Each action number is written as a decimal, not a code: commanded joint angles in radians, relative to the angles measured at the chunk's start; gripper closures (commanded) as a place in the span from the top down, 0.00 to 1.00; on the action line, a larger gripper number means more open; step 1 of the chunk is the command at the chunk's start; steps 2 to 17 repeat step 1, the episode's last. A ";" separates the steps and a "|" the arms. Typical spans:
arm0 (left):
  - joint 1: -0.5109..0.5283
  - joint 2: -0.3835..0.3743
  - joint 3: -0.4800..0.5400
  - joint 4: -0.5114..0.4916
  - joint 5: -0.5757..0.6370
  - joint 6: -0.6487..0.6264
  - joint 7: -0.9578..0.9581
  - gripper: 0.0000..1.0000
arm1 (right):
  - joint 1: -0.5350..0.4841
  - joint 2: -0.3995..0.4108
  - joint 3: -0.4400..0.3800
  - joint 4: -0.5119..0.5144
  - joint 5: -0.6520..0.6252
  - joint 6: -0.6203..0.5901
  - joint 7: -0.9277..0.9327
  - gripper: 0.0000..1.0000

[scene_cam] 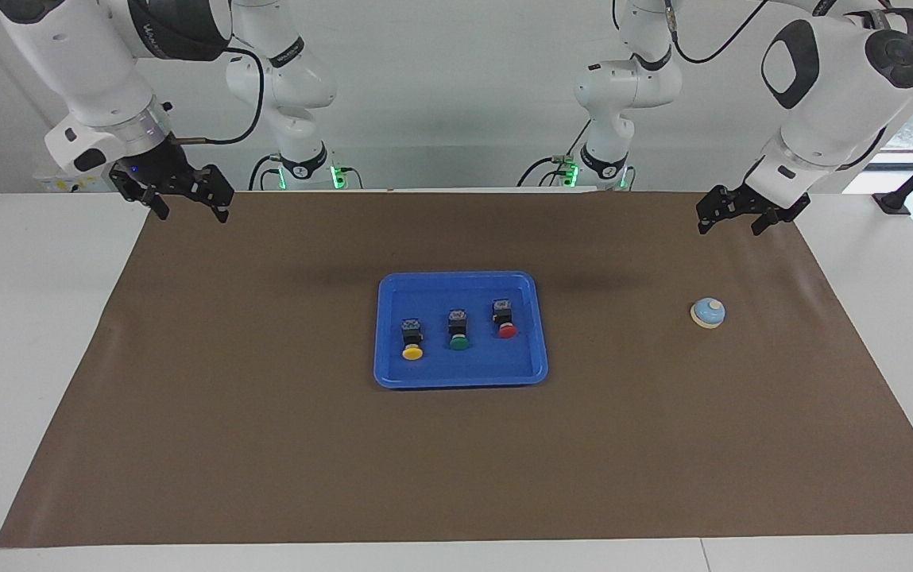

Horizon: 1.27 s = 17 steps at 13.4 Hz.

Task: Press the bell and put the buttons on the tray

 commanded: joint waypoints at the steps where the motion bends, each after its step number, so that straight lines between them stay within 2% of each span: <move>1: -0.019 0.016 0.018 0.032 -0.013 -0.021 -0.001 1.00 | -0.021 -0.016 0.017 -0.016 0.000 -0.002 -0.018 1.00; 17: -0.019 0.016 0.018 0.032 -0.013 -0.021 -0.001 1.00 | -0.021 -0.016 0.017 -0.016 0.000 -0.002 -0.018 1.00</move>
